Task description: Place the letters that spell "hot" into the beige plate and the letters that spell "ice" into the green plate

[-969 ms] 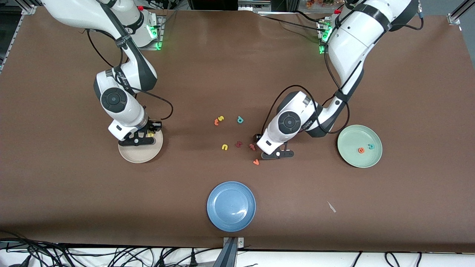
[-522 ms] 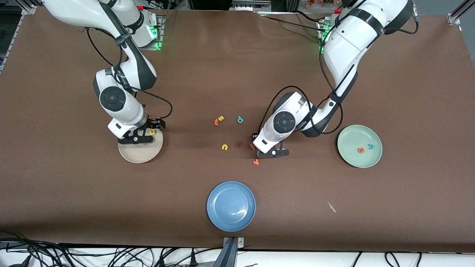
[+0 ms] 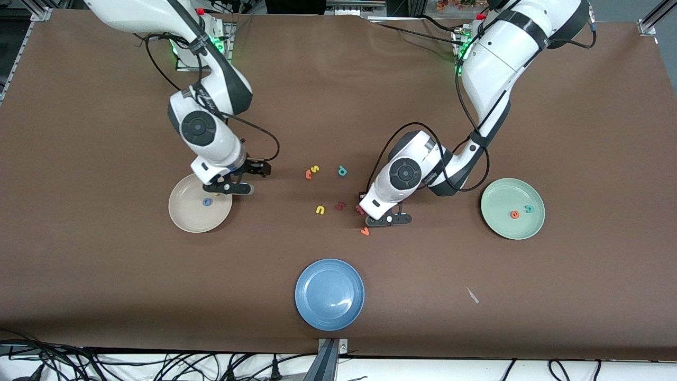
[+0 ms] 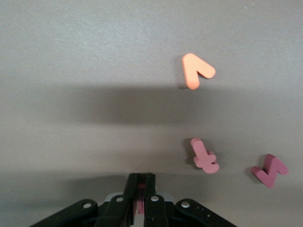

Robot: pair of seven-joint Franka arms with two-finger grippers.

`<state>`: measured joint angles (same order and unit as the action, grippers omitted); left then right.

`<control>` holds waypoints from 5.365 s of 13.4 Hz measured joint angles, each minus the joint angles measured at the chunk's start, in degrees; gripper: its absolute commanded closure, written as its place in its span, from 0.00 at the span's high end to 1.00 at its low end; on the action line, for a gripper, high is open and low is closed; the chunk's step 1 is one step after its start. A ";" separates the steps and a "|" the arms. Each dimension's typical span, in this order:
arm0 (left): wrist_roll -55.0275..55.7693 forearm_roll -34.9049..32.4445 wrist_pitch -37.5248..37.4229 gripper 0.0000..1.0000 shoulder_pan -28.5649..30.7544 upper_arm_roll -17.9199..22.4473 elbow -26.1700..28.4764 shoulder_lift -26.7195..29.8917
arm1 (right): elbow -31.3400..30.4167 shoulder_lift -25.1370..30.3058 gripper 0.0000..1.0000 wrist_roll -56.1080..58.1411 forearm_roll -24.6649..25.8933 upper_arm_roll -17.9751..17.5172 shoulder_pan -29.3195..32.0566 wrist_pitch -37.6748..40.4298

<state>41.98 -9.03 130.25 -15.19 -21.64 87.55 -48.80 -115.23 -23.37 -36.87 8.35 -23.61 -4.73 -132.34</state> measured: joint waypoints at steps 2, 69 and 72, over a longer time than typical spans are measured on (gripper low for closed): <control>0.36 0.00 0.00 0.00 0.15 0.05 -0.04 0.03 | 0.80 -1.46 0.99 -4.47 0.09 -0.18 -2.59 -1.62; -37.02 4.79 -40.83 1.00 19.35 14.34 -11.15 33.64 | 33.87 7.85 0.89 39.57 -2.91 12.70 5.35 46.08; -37.90 4.85 -37.10 1.00 20.64 13.39 -5.06 37.15 | 34.07 11.48 0.89 40.07 -3.05 14.00 5.33 48.17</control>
<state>4.08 -4.19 93.14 5.45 -8.25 82.50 -11.65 -81.17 -11.89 3.20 5.30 -9.61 0.60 -84.18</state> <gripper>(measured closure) 0.000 0.106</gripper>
